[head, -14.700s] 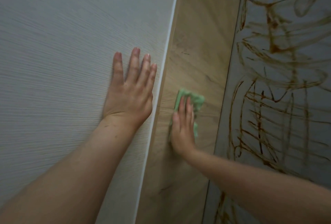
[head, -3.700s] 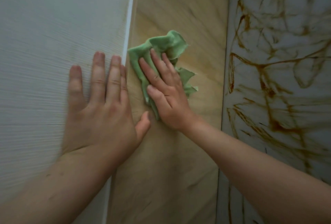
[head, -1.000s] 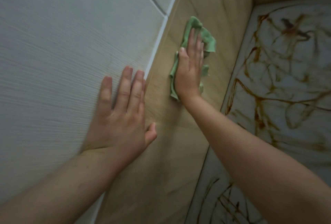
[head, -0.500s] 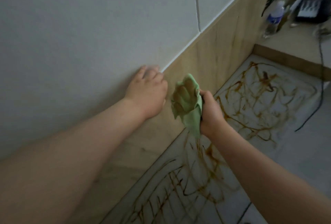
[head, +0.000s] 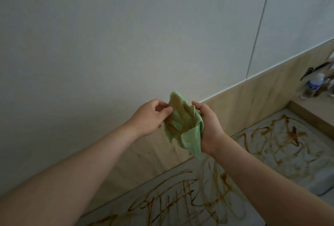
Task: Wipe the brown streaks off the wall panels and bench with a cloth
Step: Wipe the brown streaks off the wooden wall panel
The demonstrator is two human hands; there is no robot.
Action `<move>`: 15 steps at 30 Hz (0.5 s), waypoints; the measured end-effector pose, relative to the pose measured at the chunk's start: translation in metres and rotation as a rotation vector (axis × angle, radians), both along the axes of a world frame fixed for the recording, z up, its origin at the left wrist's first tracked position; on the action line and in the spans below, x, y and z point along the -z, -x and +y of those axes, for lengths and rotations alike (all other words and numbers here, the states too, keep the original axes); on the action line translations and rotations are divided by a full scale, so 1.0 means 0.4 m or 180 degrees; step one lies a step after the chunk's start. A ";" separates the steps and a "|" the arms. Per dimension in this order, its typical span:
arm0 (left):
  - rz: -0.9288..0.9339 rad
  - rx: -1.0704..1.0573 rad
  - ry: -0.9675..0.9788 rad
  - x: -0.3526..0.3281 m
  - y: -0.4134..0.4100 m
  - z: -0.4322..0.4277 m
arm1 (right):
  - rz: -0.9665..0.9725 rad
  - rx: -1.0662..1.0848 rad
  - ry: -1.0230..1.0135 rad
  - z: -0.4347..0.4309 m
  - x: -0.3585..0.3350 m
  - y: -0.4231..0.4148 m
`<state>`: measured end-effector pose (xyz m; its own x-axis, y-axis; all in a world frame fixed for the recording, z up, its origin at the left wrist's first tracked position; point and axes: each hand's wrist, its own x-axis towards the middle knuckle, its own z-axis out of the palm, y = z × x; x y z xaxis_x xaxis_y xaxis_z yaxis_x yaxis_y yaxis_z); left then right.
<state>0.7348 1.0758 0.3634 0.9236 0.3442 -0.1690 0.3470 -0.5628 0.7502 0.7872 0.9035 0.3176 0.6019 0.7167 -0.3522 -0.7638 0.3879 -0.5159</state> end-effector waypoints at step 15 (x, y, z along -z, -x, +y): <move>-0.1026 0.0011 0.0105 -0.272 0.084 0.080 | -0.2034 -0.0174 0.0519 0.097 -0.280 0.042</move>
<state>0.7013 1.1079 0.4724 0.9325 0.3401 0.1213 0.0868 -0.5372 0.8390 0.7704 0.9424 0.4296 0.6926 0.7200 -0.0444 -0.3044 0.2359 -0.9229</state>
